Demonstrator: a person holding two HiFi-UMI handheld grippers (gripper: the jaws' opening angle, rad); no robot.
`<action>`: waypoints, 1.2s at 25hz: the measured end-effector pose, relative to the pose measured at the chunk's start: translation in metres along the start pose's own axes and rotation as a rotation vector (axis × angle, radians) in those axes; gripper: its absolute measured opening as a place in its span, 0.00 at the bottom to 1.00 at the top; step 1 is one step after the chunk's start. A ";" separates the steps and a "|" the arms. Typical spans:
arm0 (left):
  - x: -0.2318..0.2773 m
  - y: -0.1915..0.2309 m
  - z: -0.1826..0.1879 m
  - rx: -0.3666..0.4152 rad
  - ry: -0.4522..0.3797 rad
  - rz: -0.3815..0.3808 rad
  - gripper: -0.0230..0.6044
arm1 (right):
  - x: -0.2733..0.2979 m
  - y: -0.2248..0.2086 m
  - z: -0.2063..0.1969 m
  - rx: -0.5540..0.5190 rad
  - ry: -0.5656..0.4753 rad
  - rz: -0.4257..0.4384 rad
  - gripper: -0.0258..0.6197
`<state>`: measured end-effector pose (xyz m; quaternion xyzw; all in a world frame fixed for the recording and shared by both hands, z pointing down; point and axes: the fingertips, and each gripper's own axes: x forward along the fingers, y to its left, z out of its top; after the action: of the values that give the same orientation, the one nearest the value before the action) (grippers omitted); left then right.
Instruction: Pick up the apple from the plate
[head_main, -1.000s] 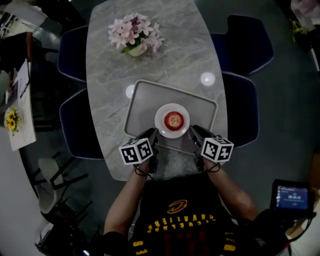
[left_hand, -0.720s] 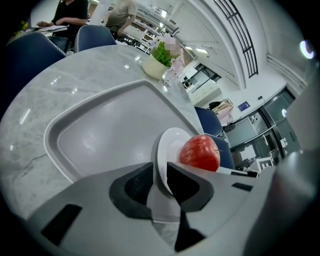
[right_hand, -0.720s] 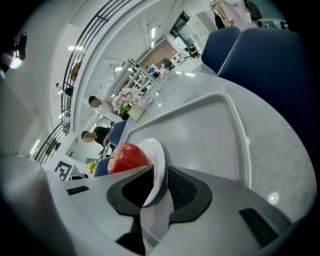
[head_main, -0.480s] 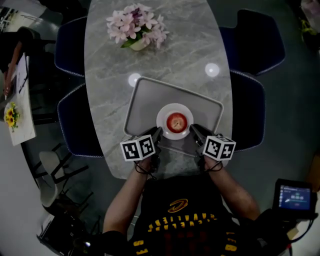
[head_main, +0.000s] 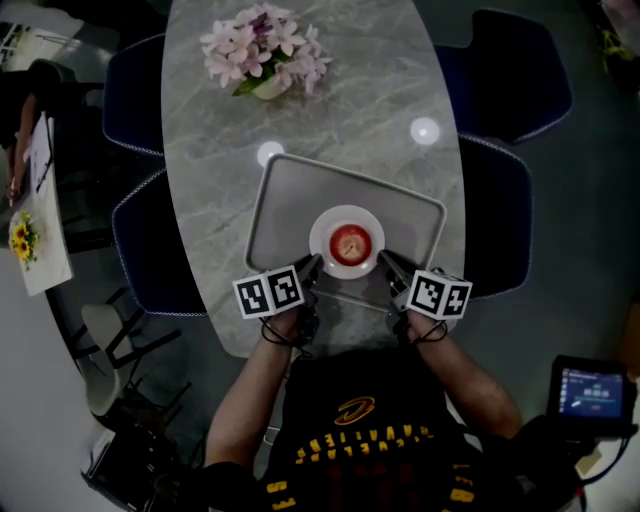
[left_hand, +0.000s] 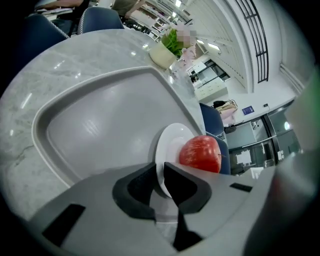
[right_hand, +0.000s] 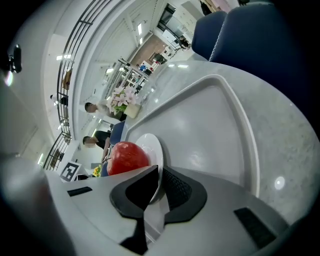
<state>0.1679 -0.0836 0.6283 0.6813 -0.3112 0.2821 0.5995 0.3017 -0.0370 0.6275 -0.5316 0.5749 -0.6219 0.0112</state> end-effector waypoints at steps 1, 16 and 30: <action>0.001 0.000 0.000 -0.009 -0.001 -0.004 0.12 | 0.000 0.000 0.000 0.007 0.000 0.003 0.10; 0.003 0.000 0.000 -0.077 -0.025 -0.040 0.11 | 0.003 -0.004 0.006 0.029 0.015 0.008 0.09; -0.016 -0.001 -0.011 -0.086 -0.074 -0.061 0.11 | -0.008 0.014 0.001 -0.075 0.016 0.017 0.09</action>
<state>0.1583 -0.0710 0.6171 0.6740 -0.3240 0.2248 0.6247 0.2971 -0.0379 0.6119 -0.5218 0.6023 -0.6040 -0.0078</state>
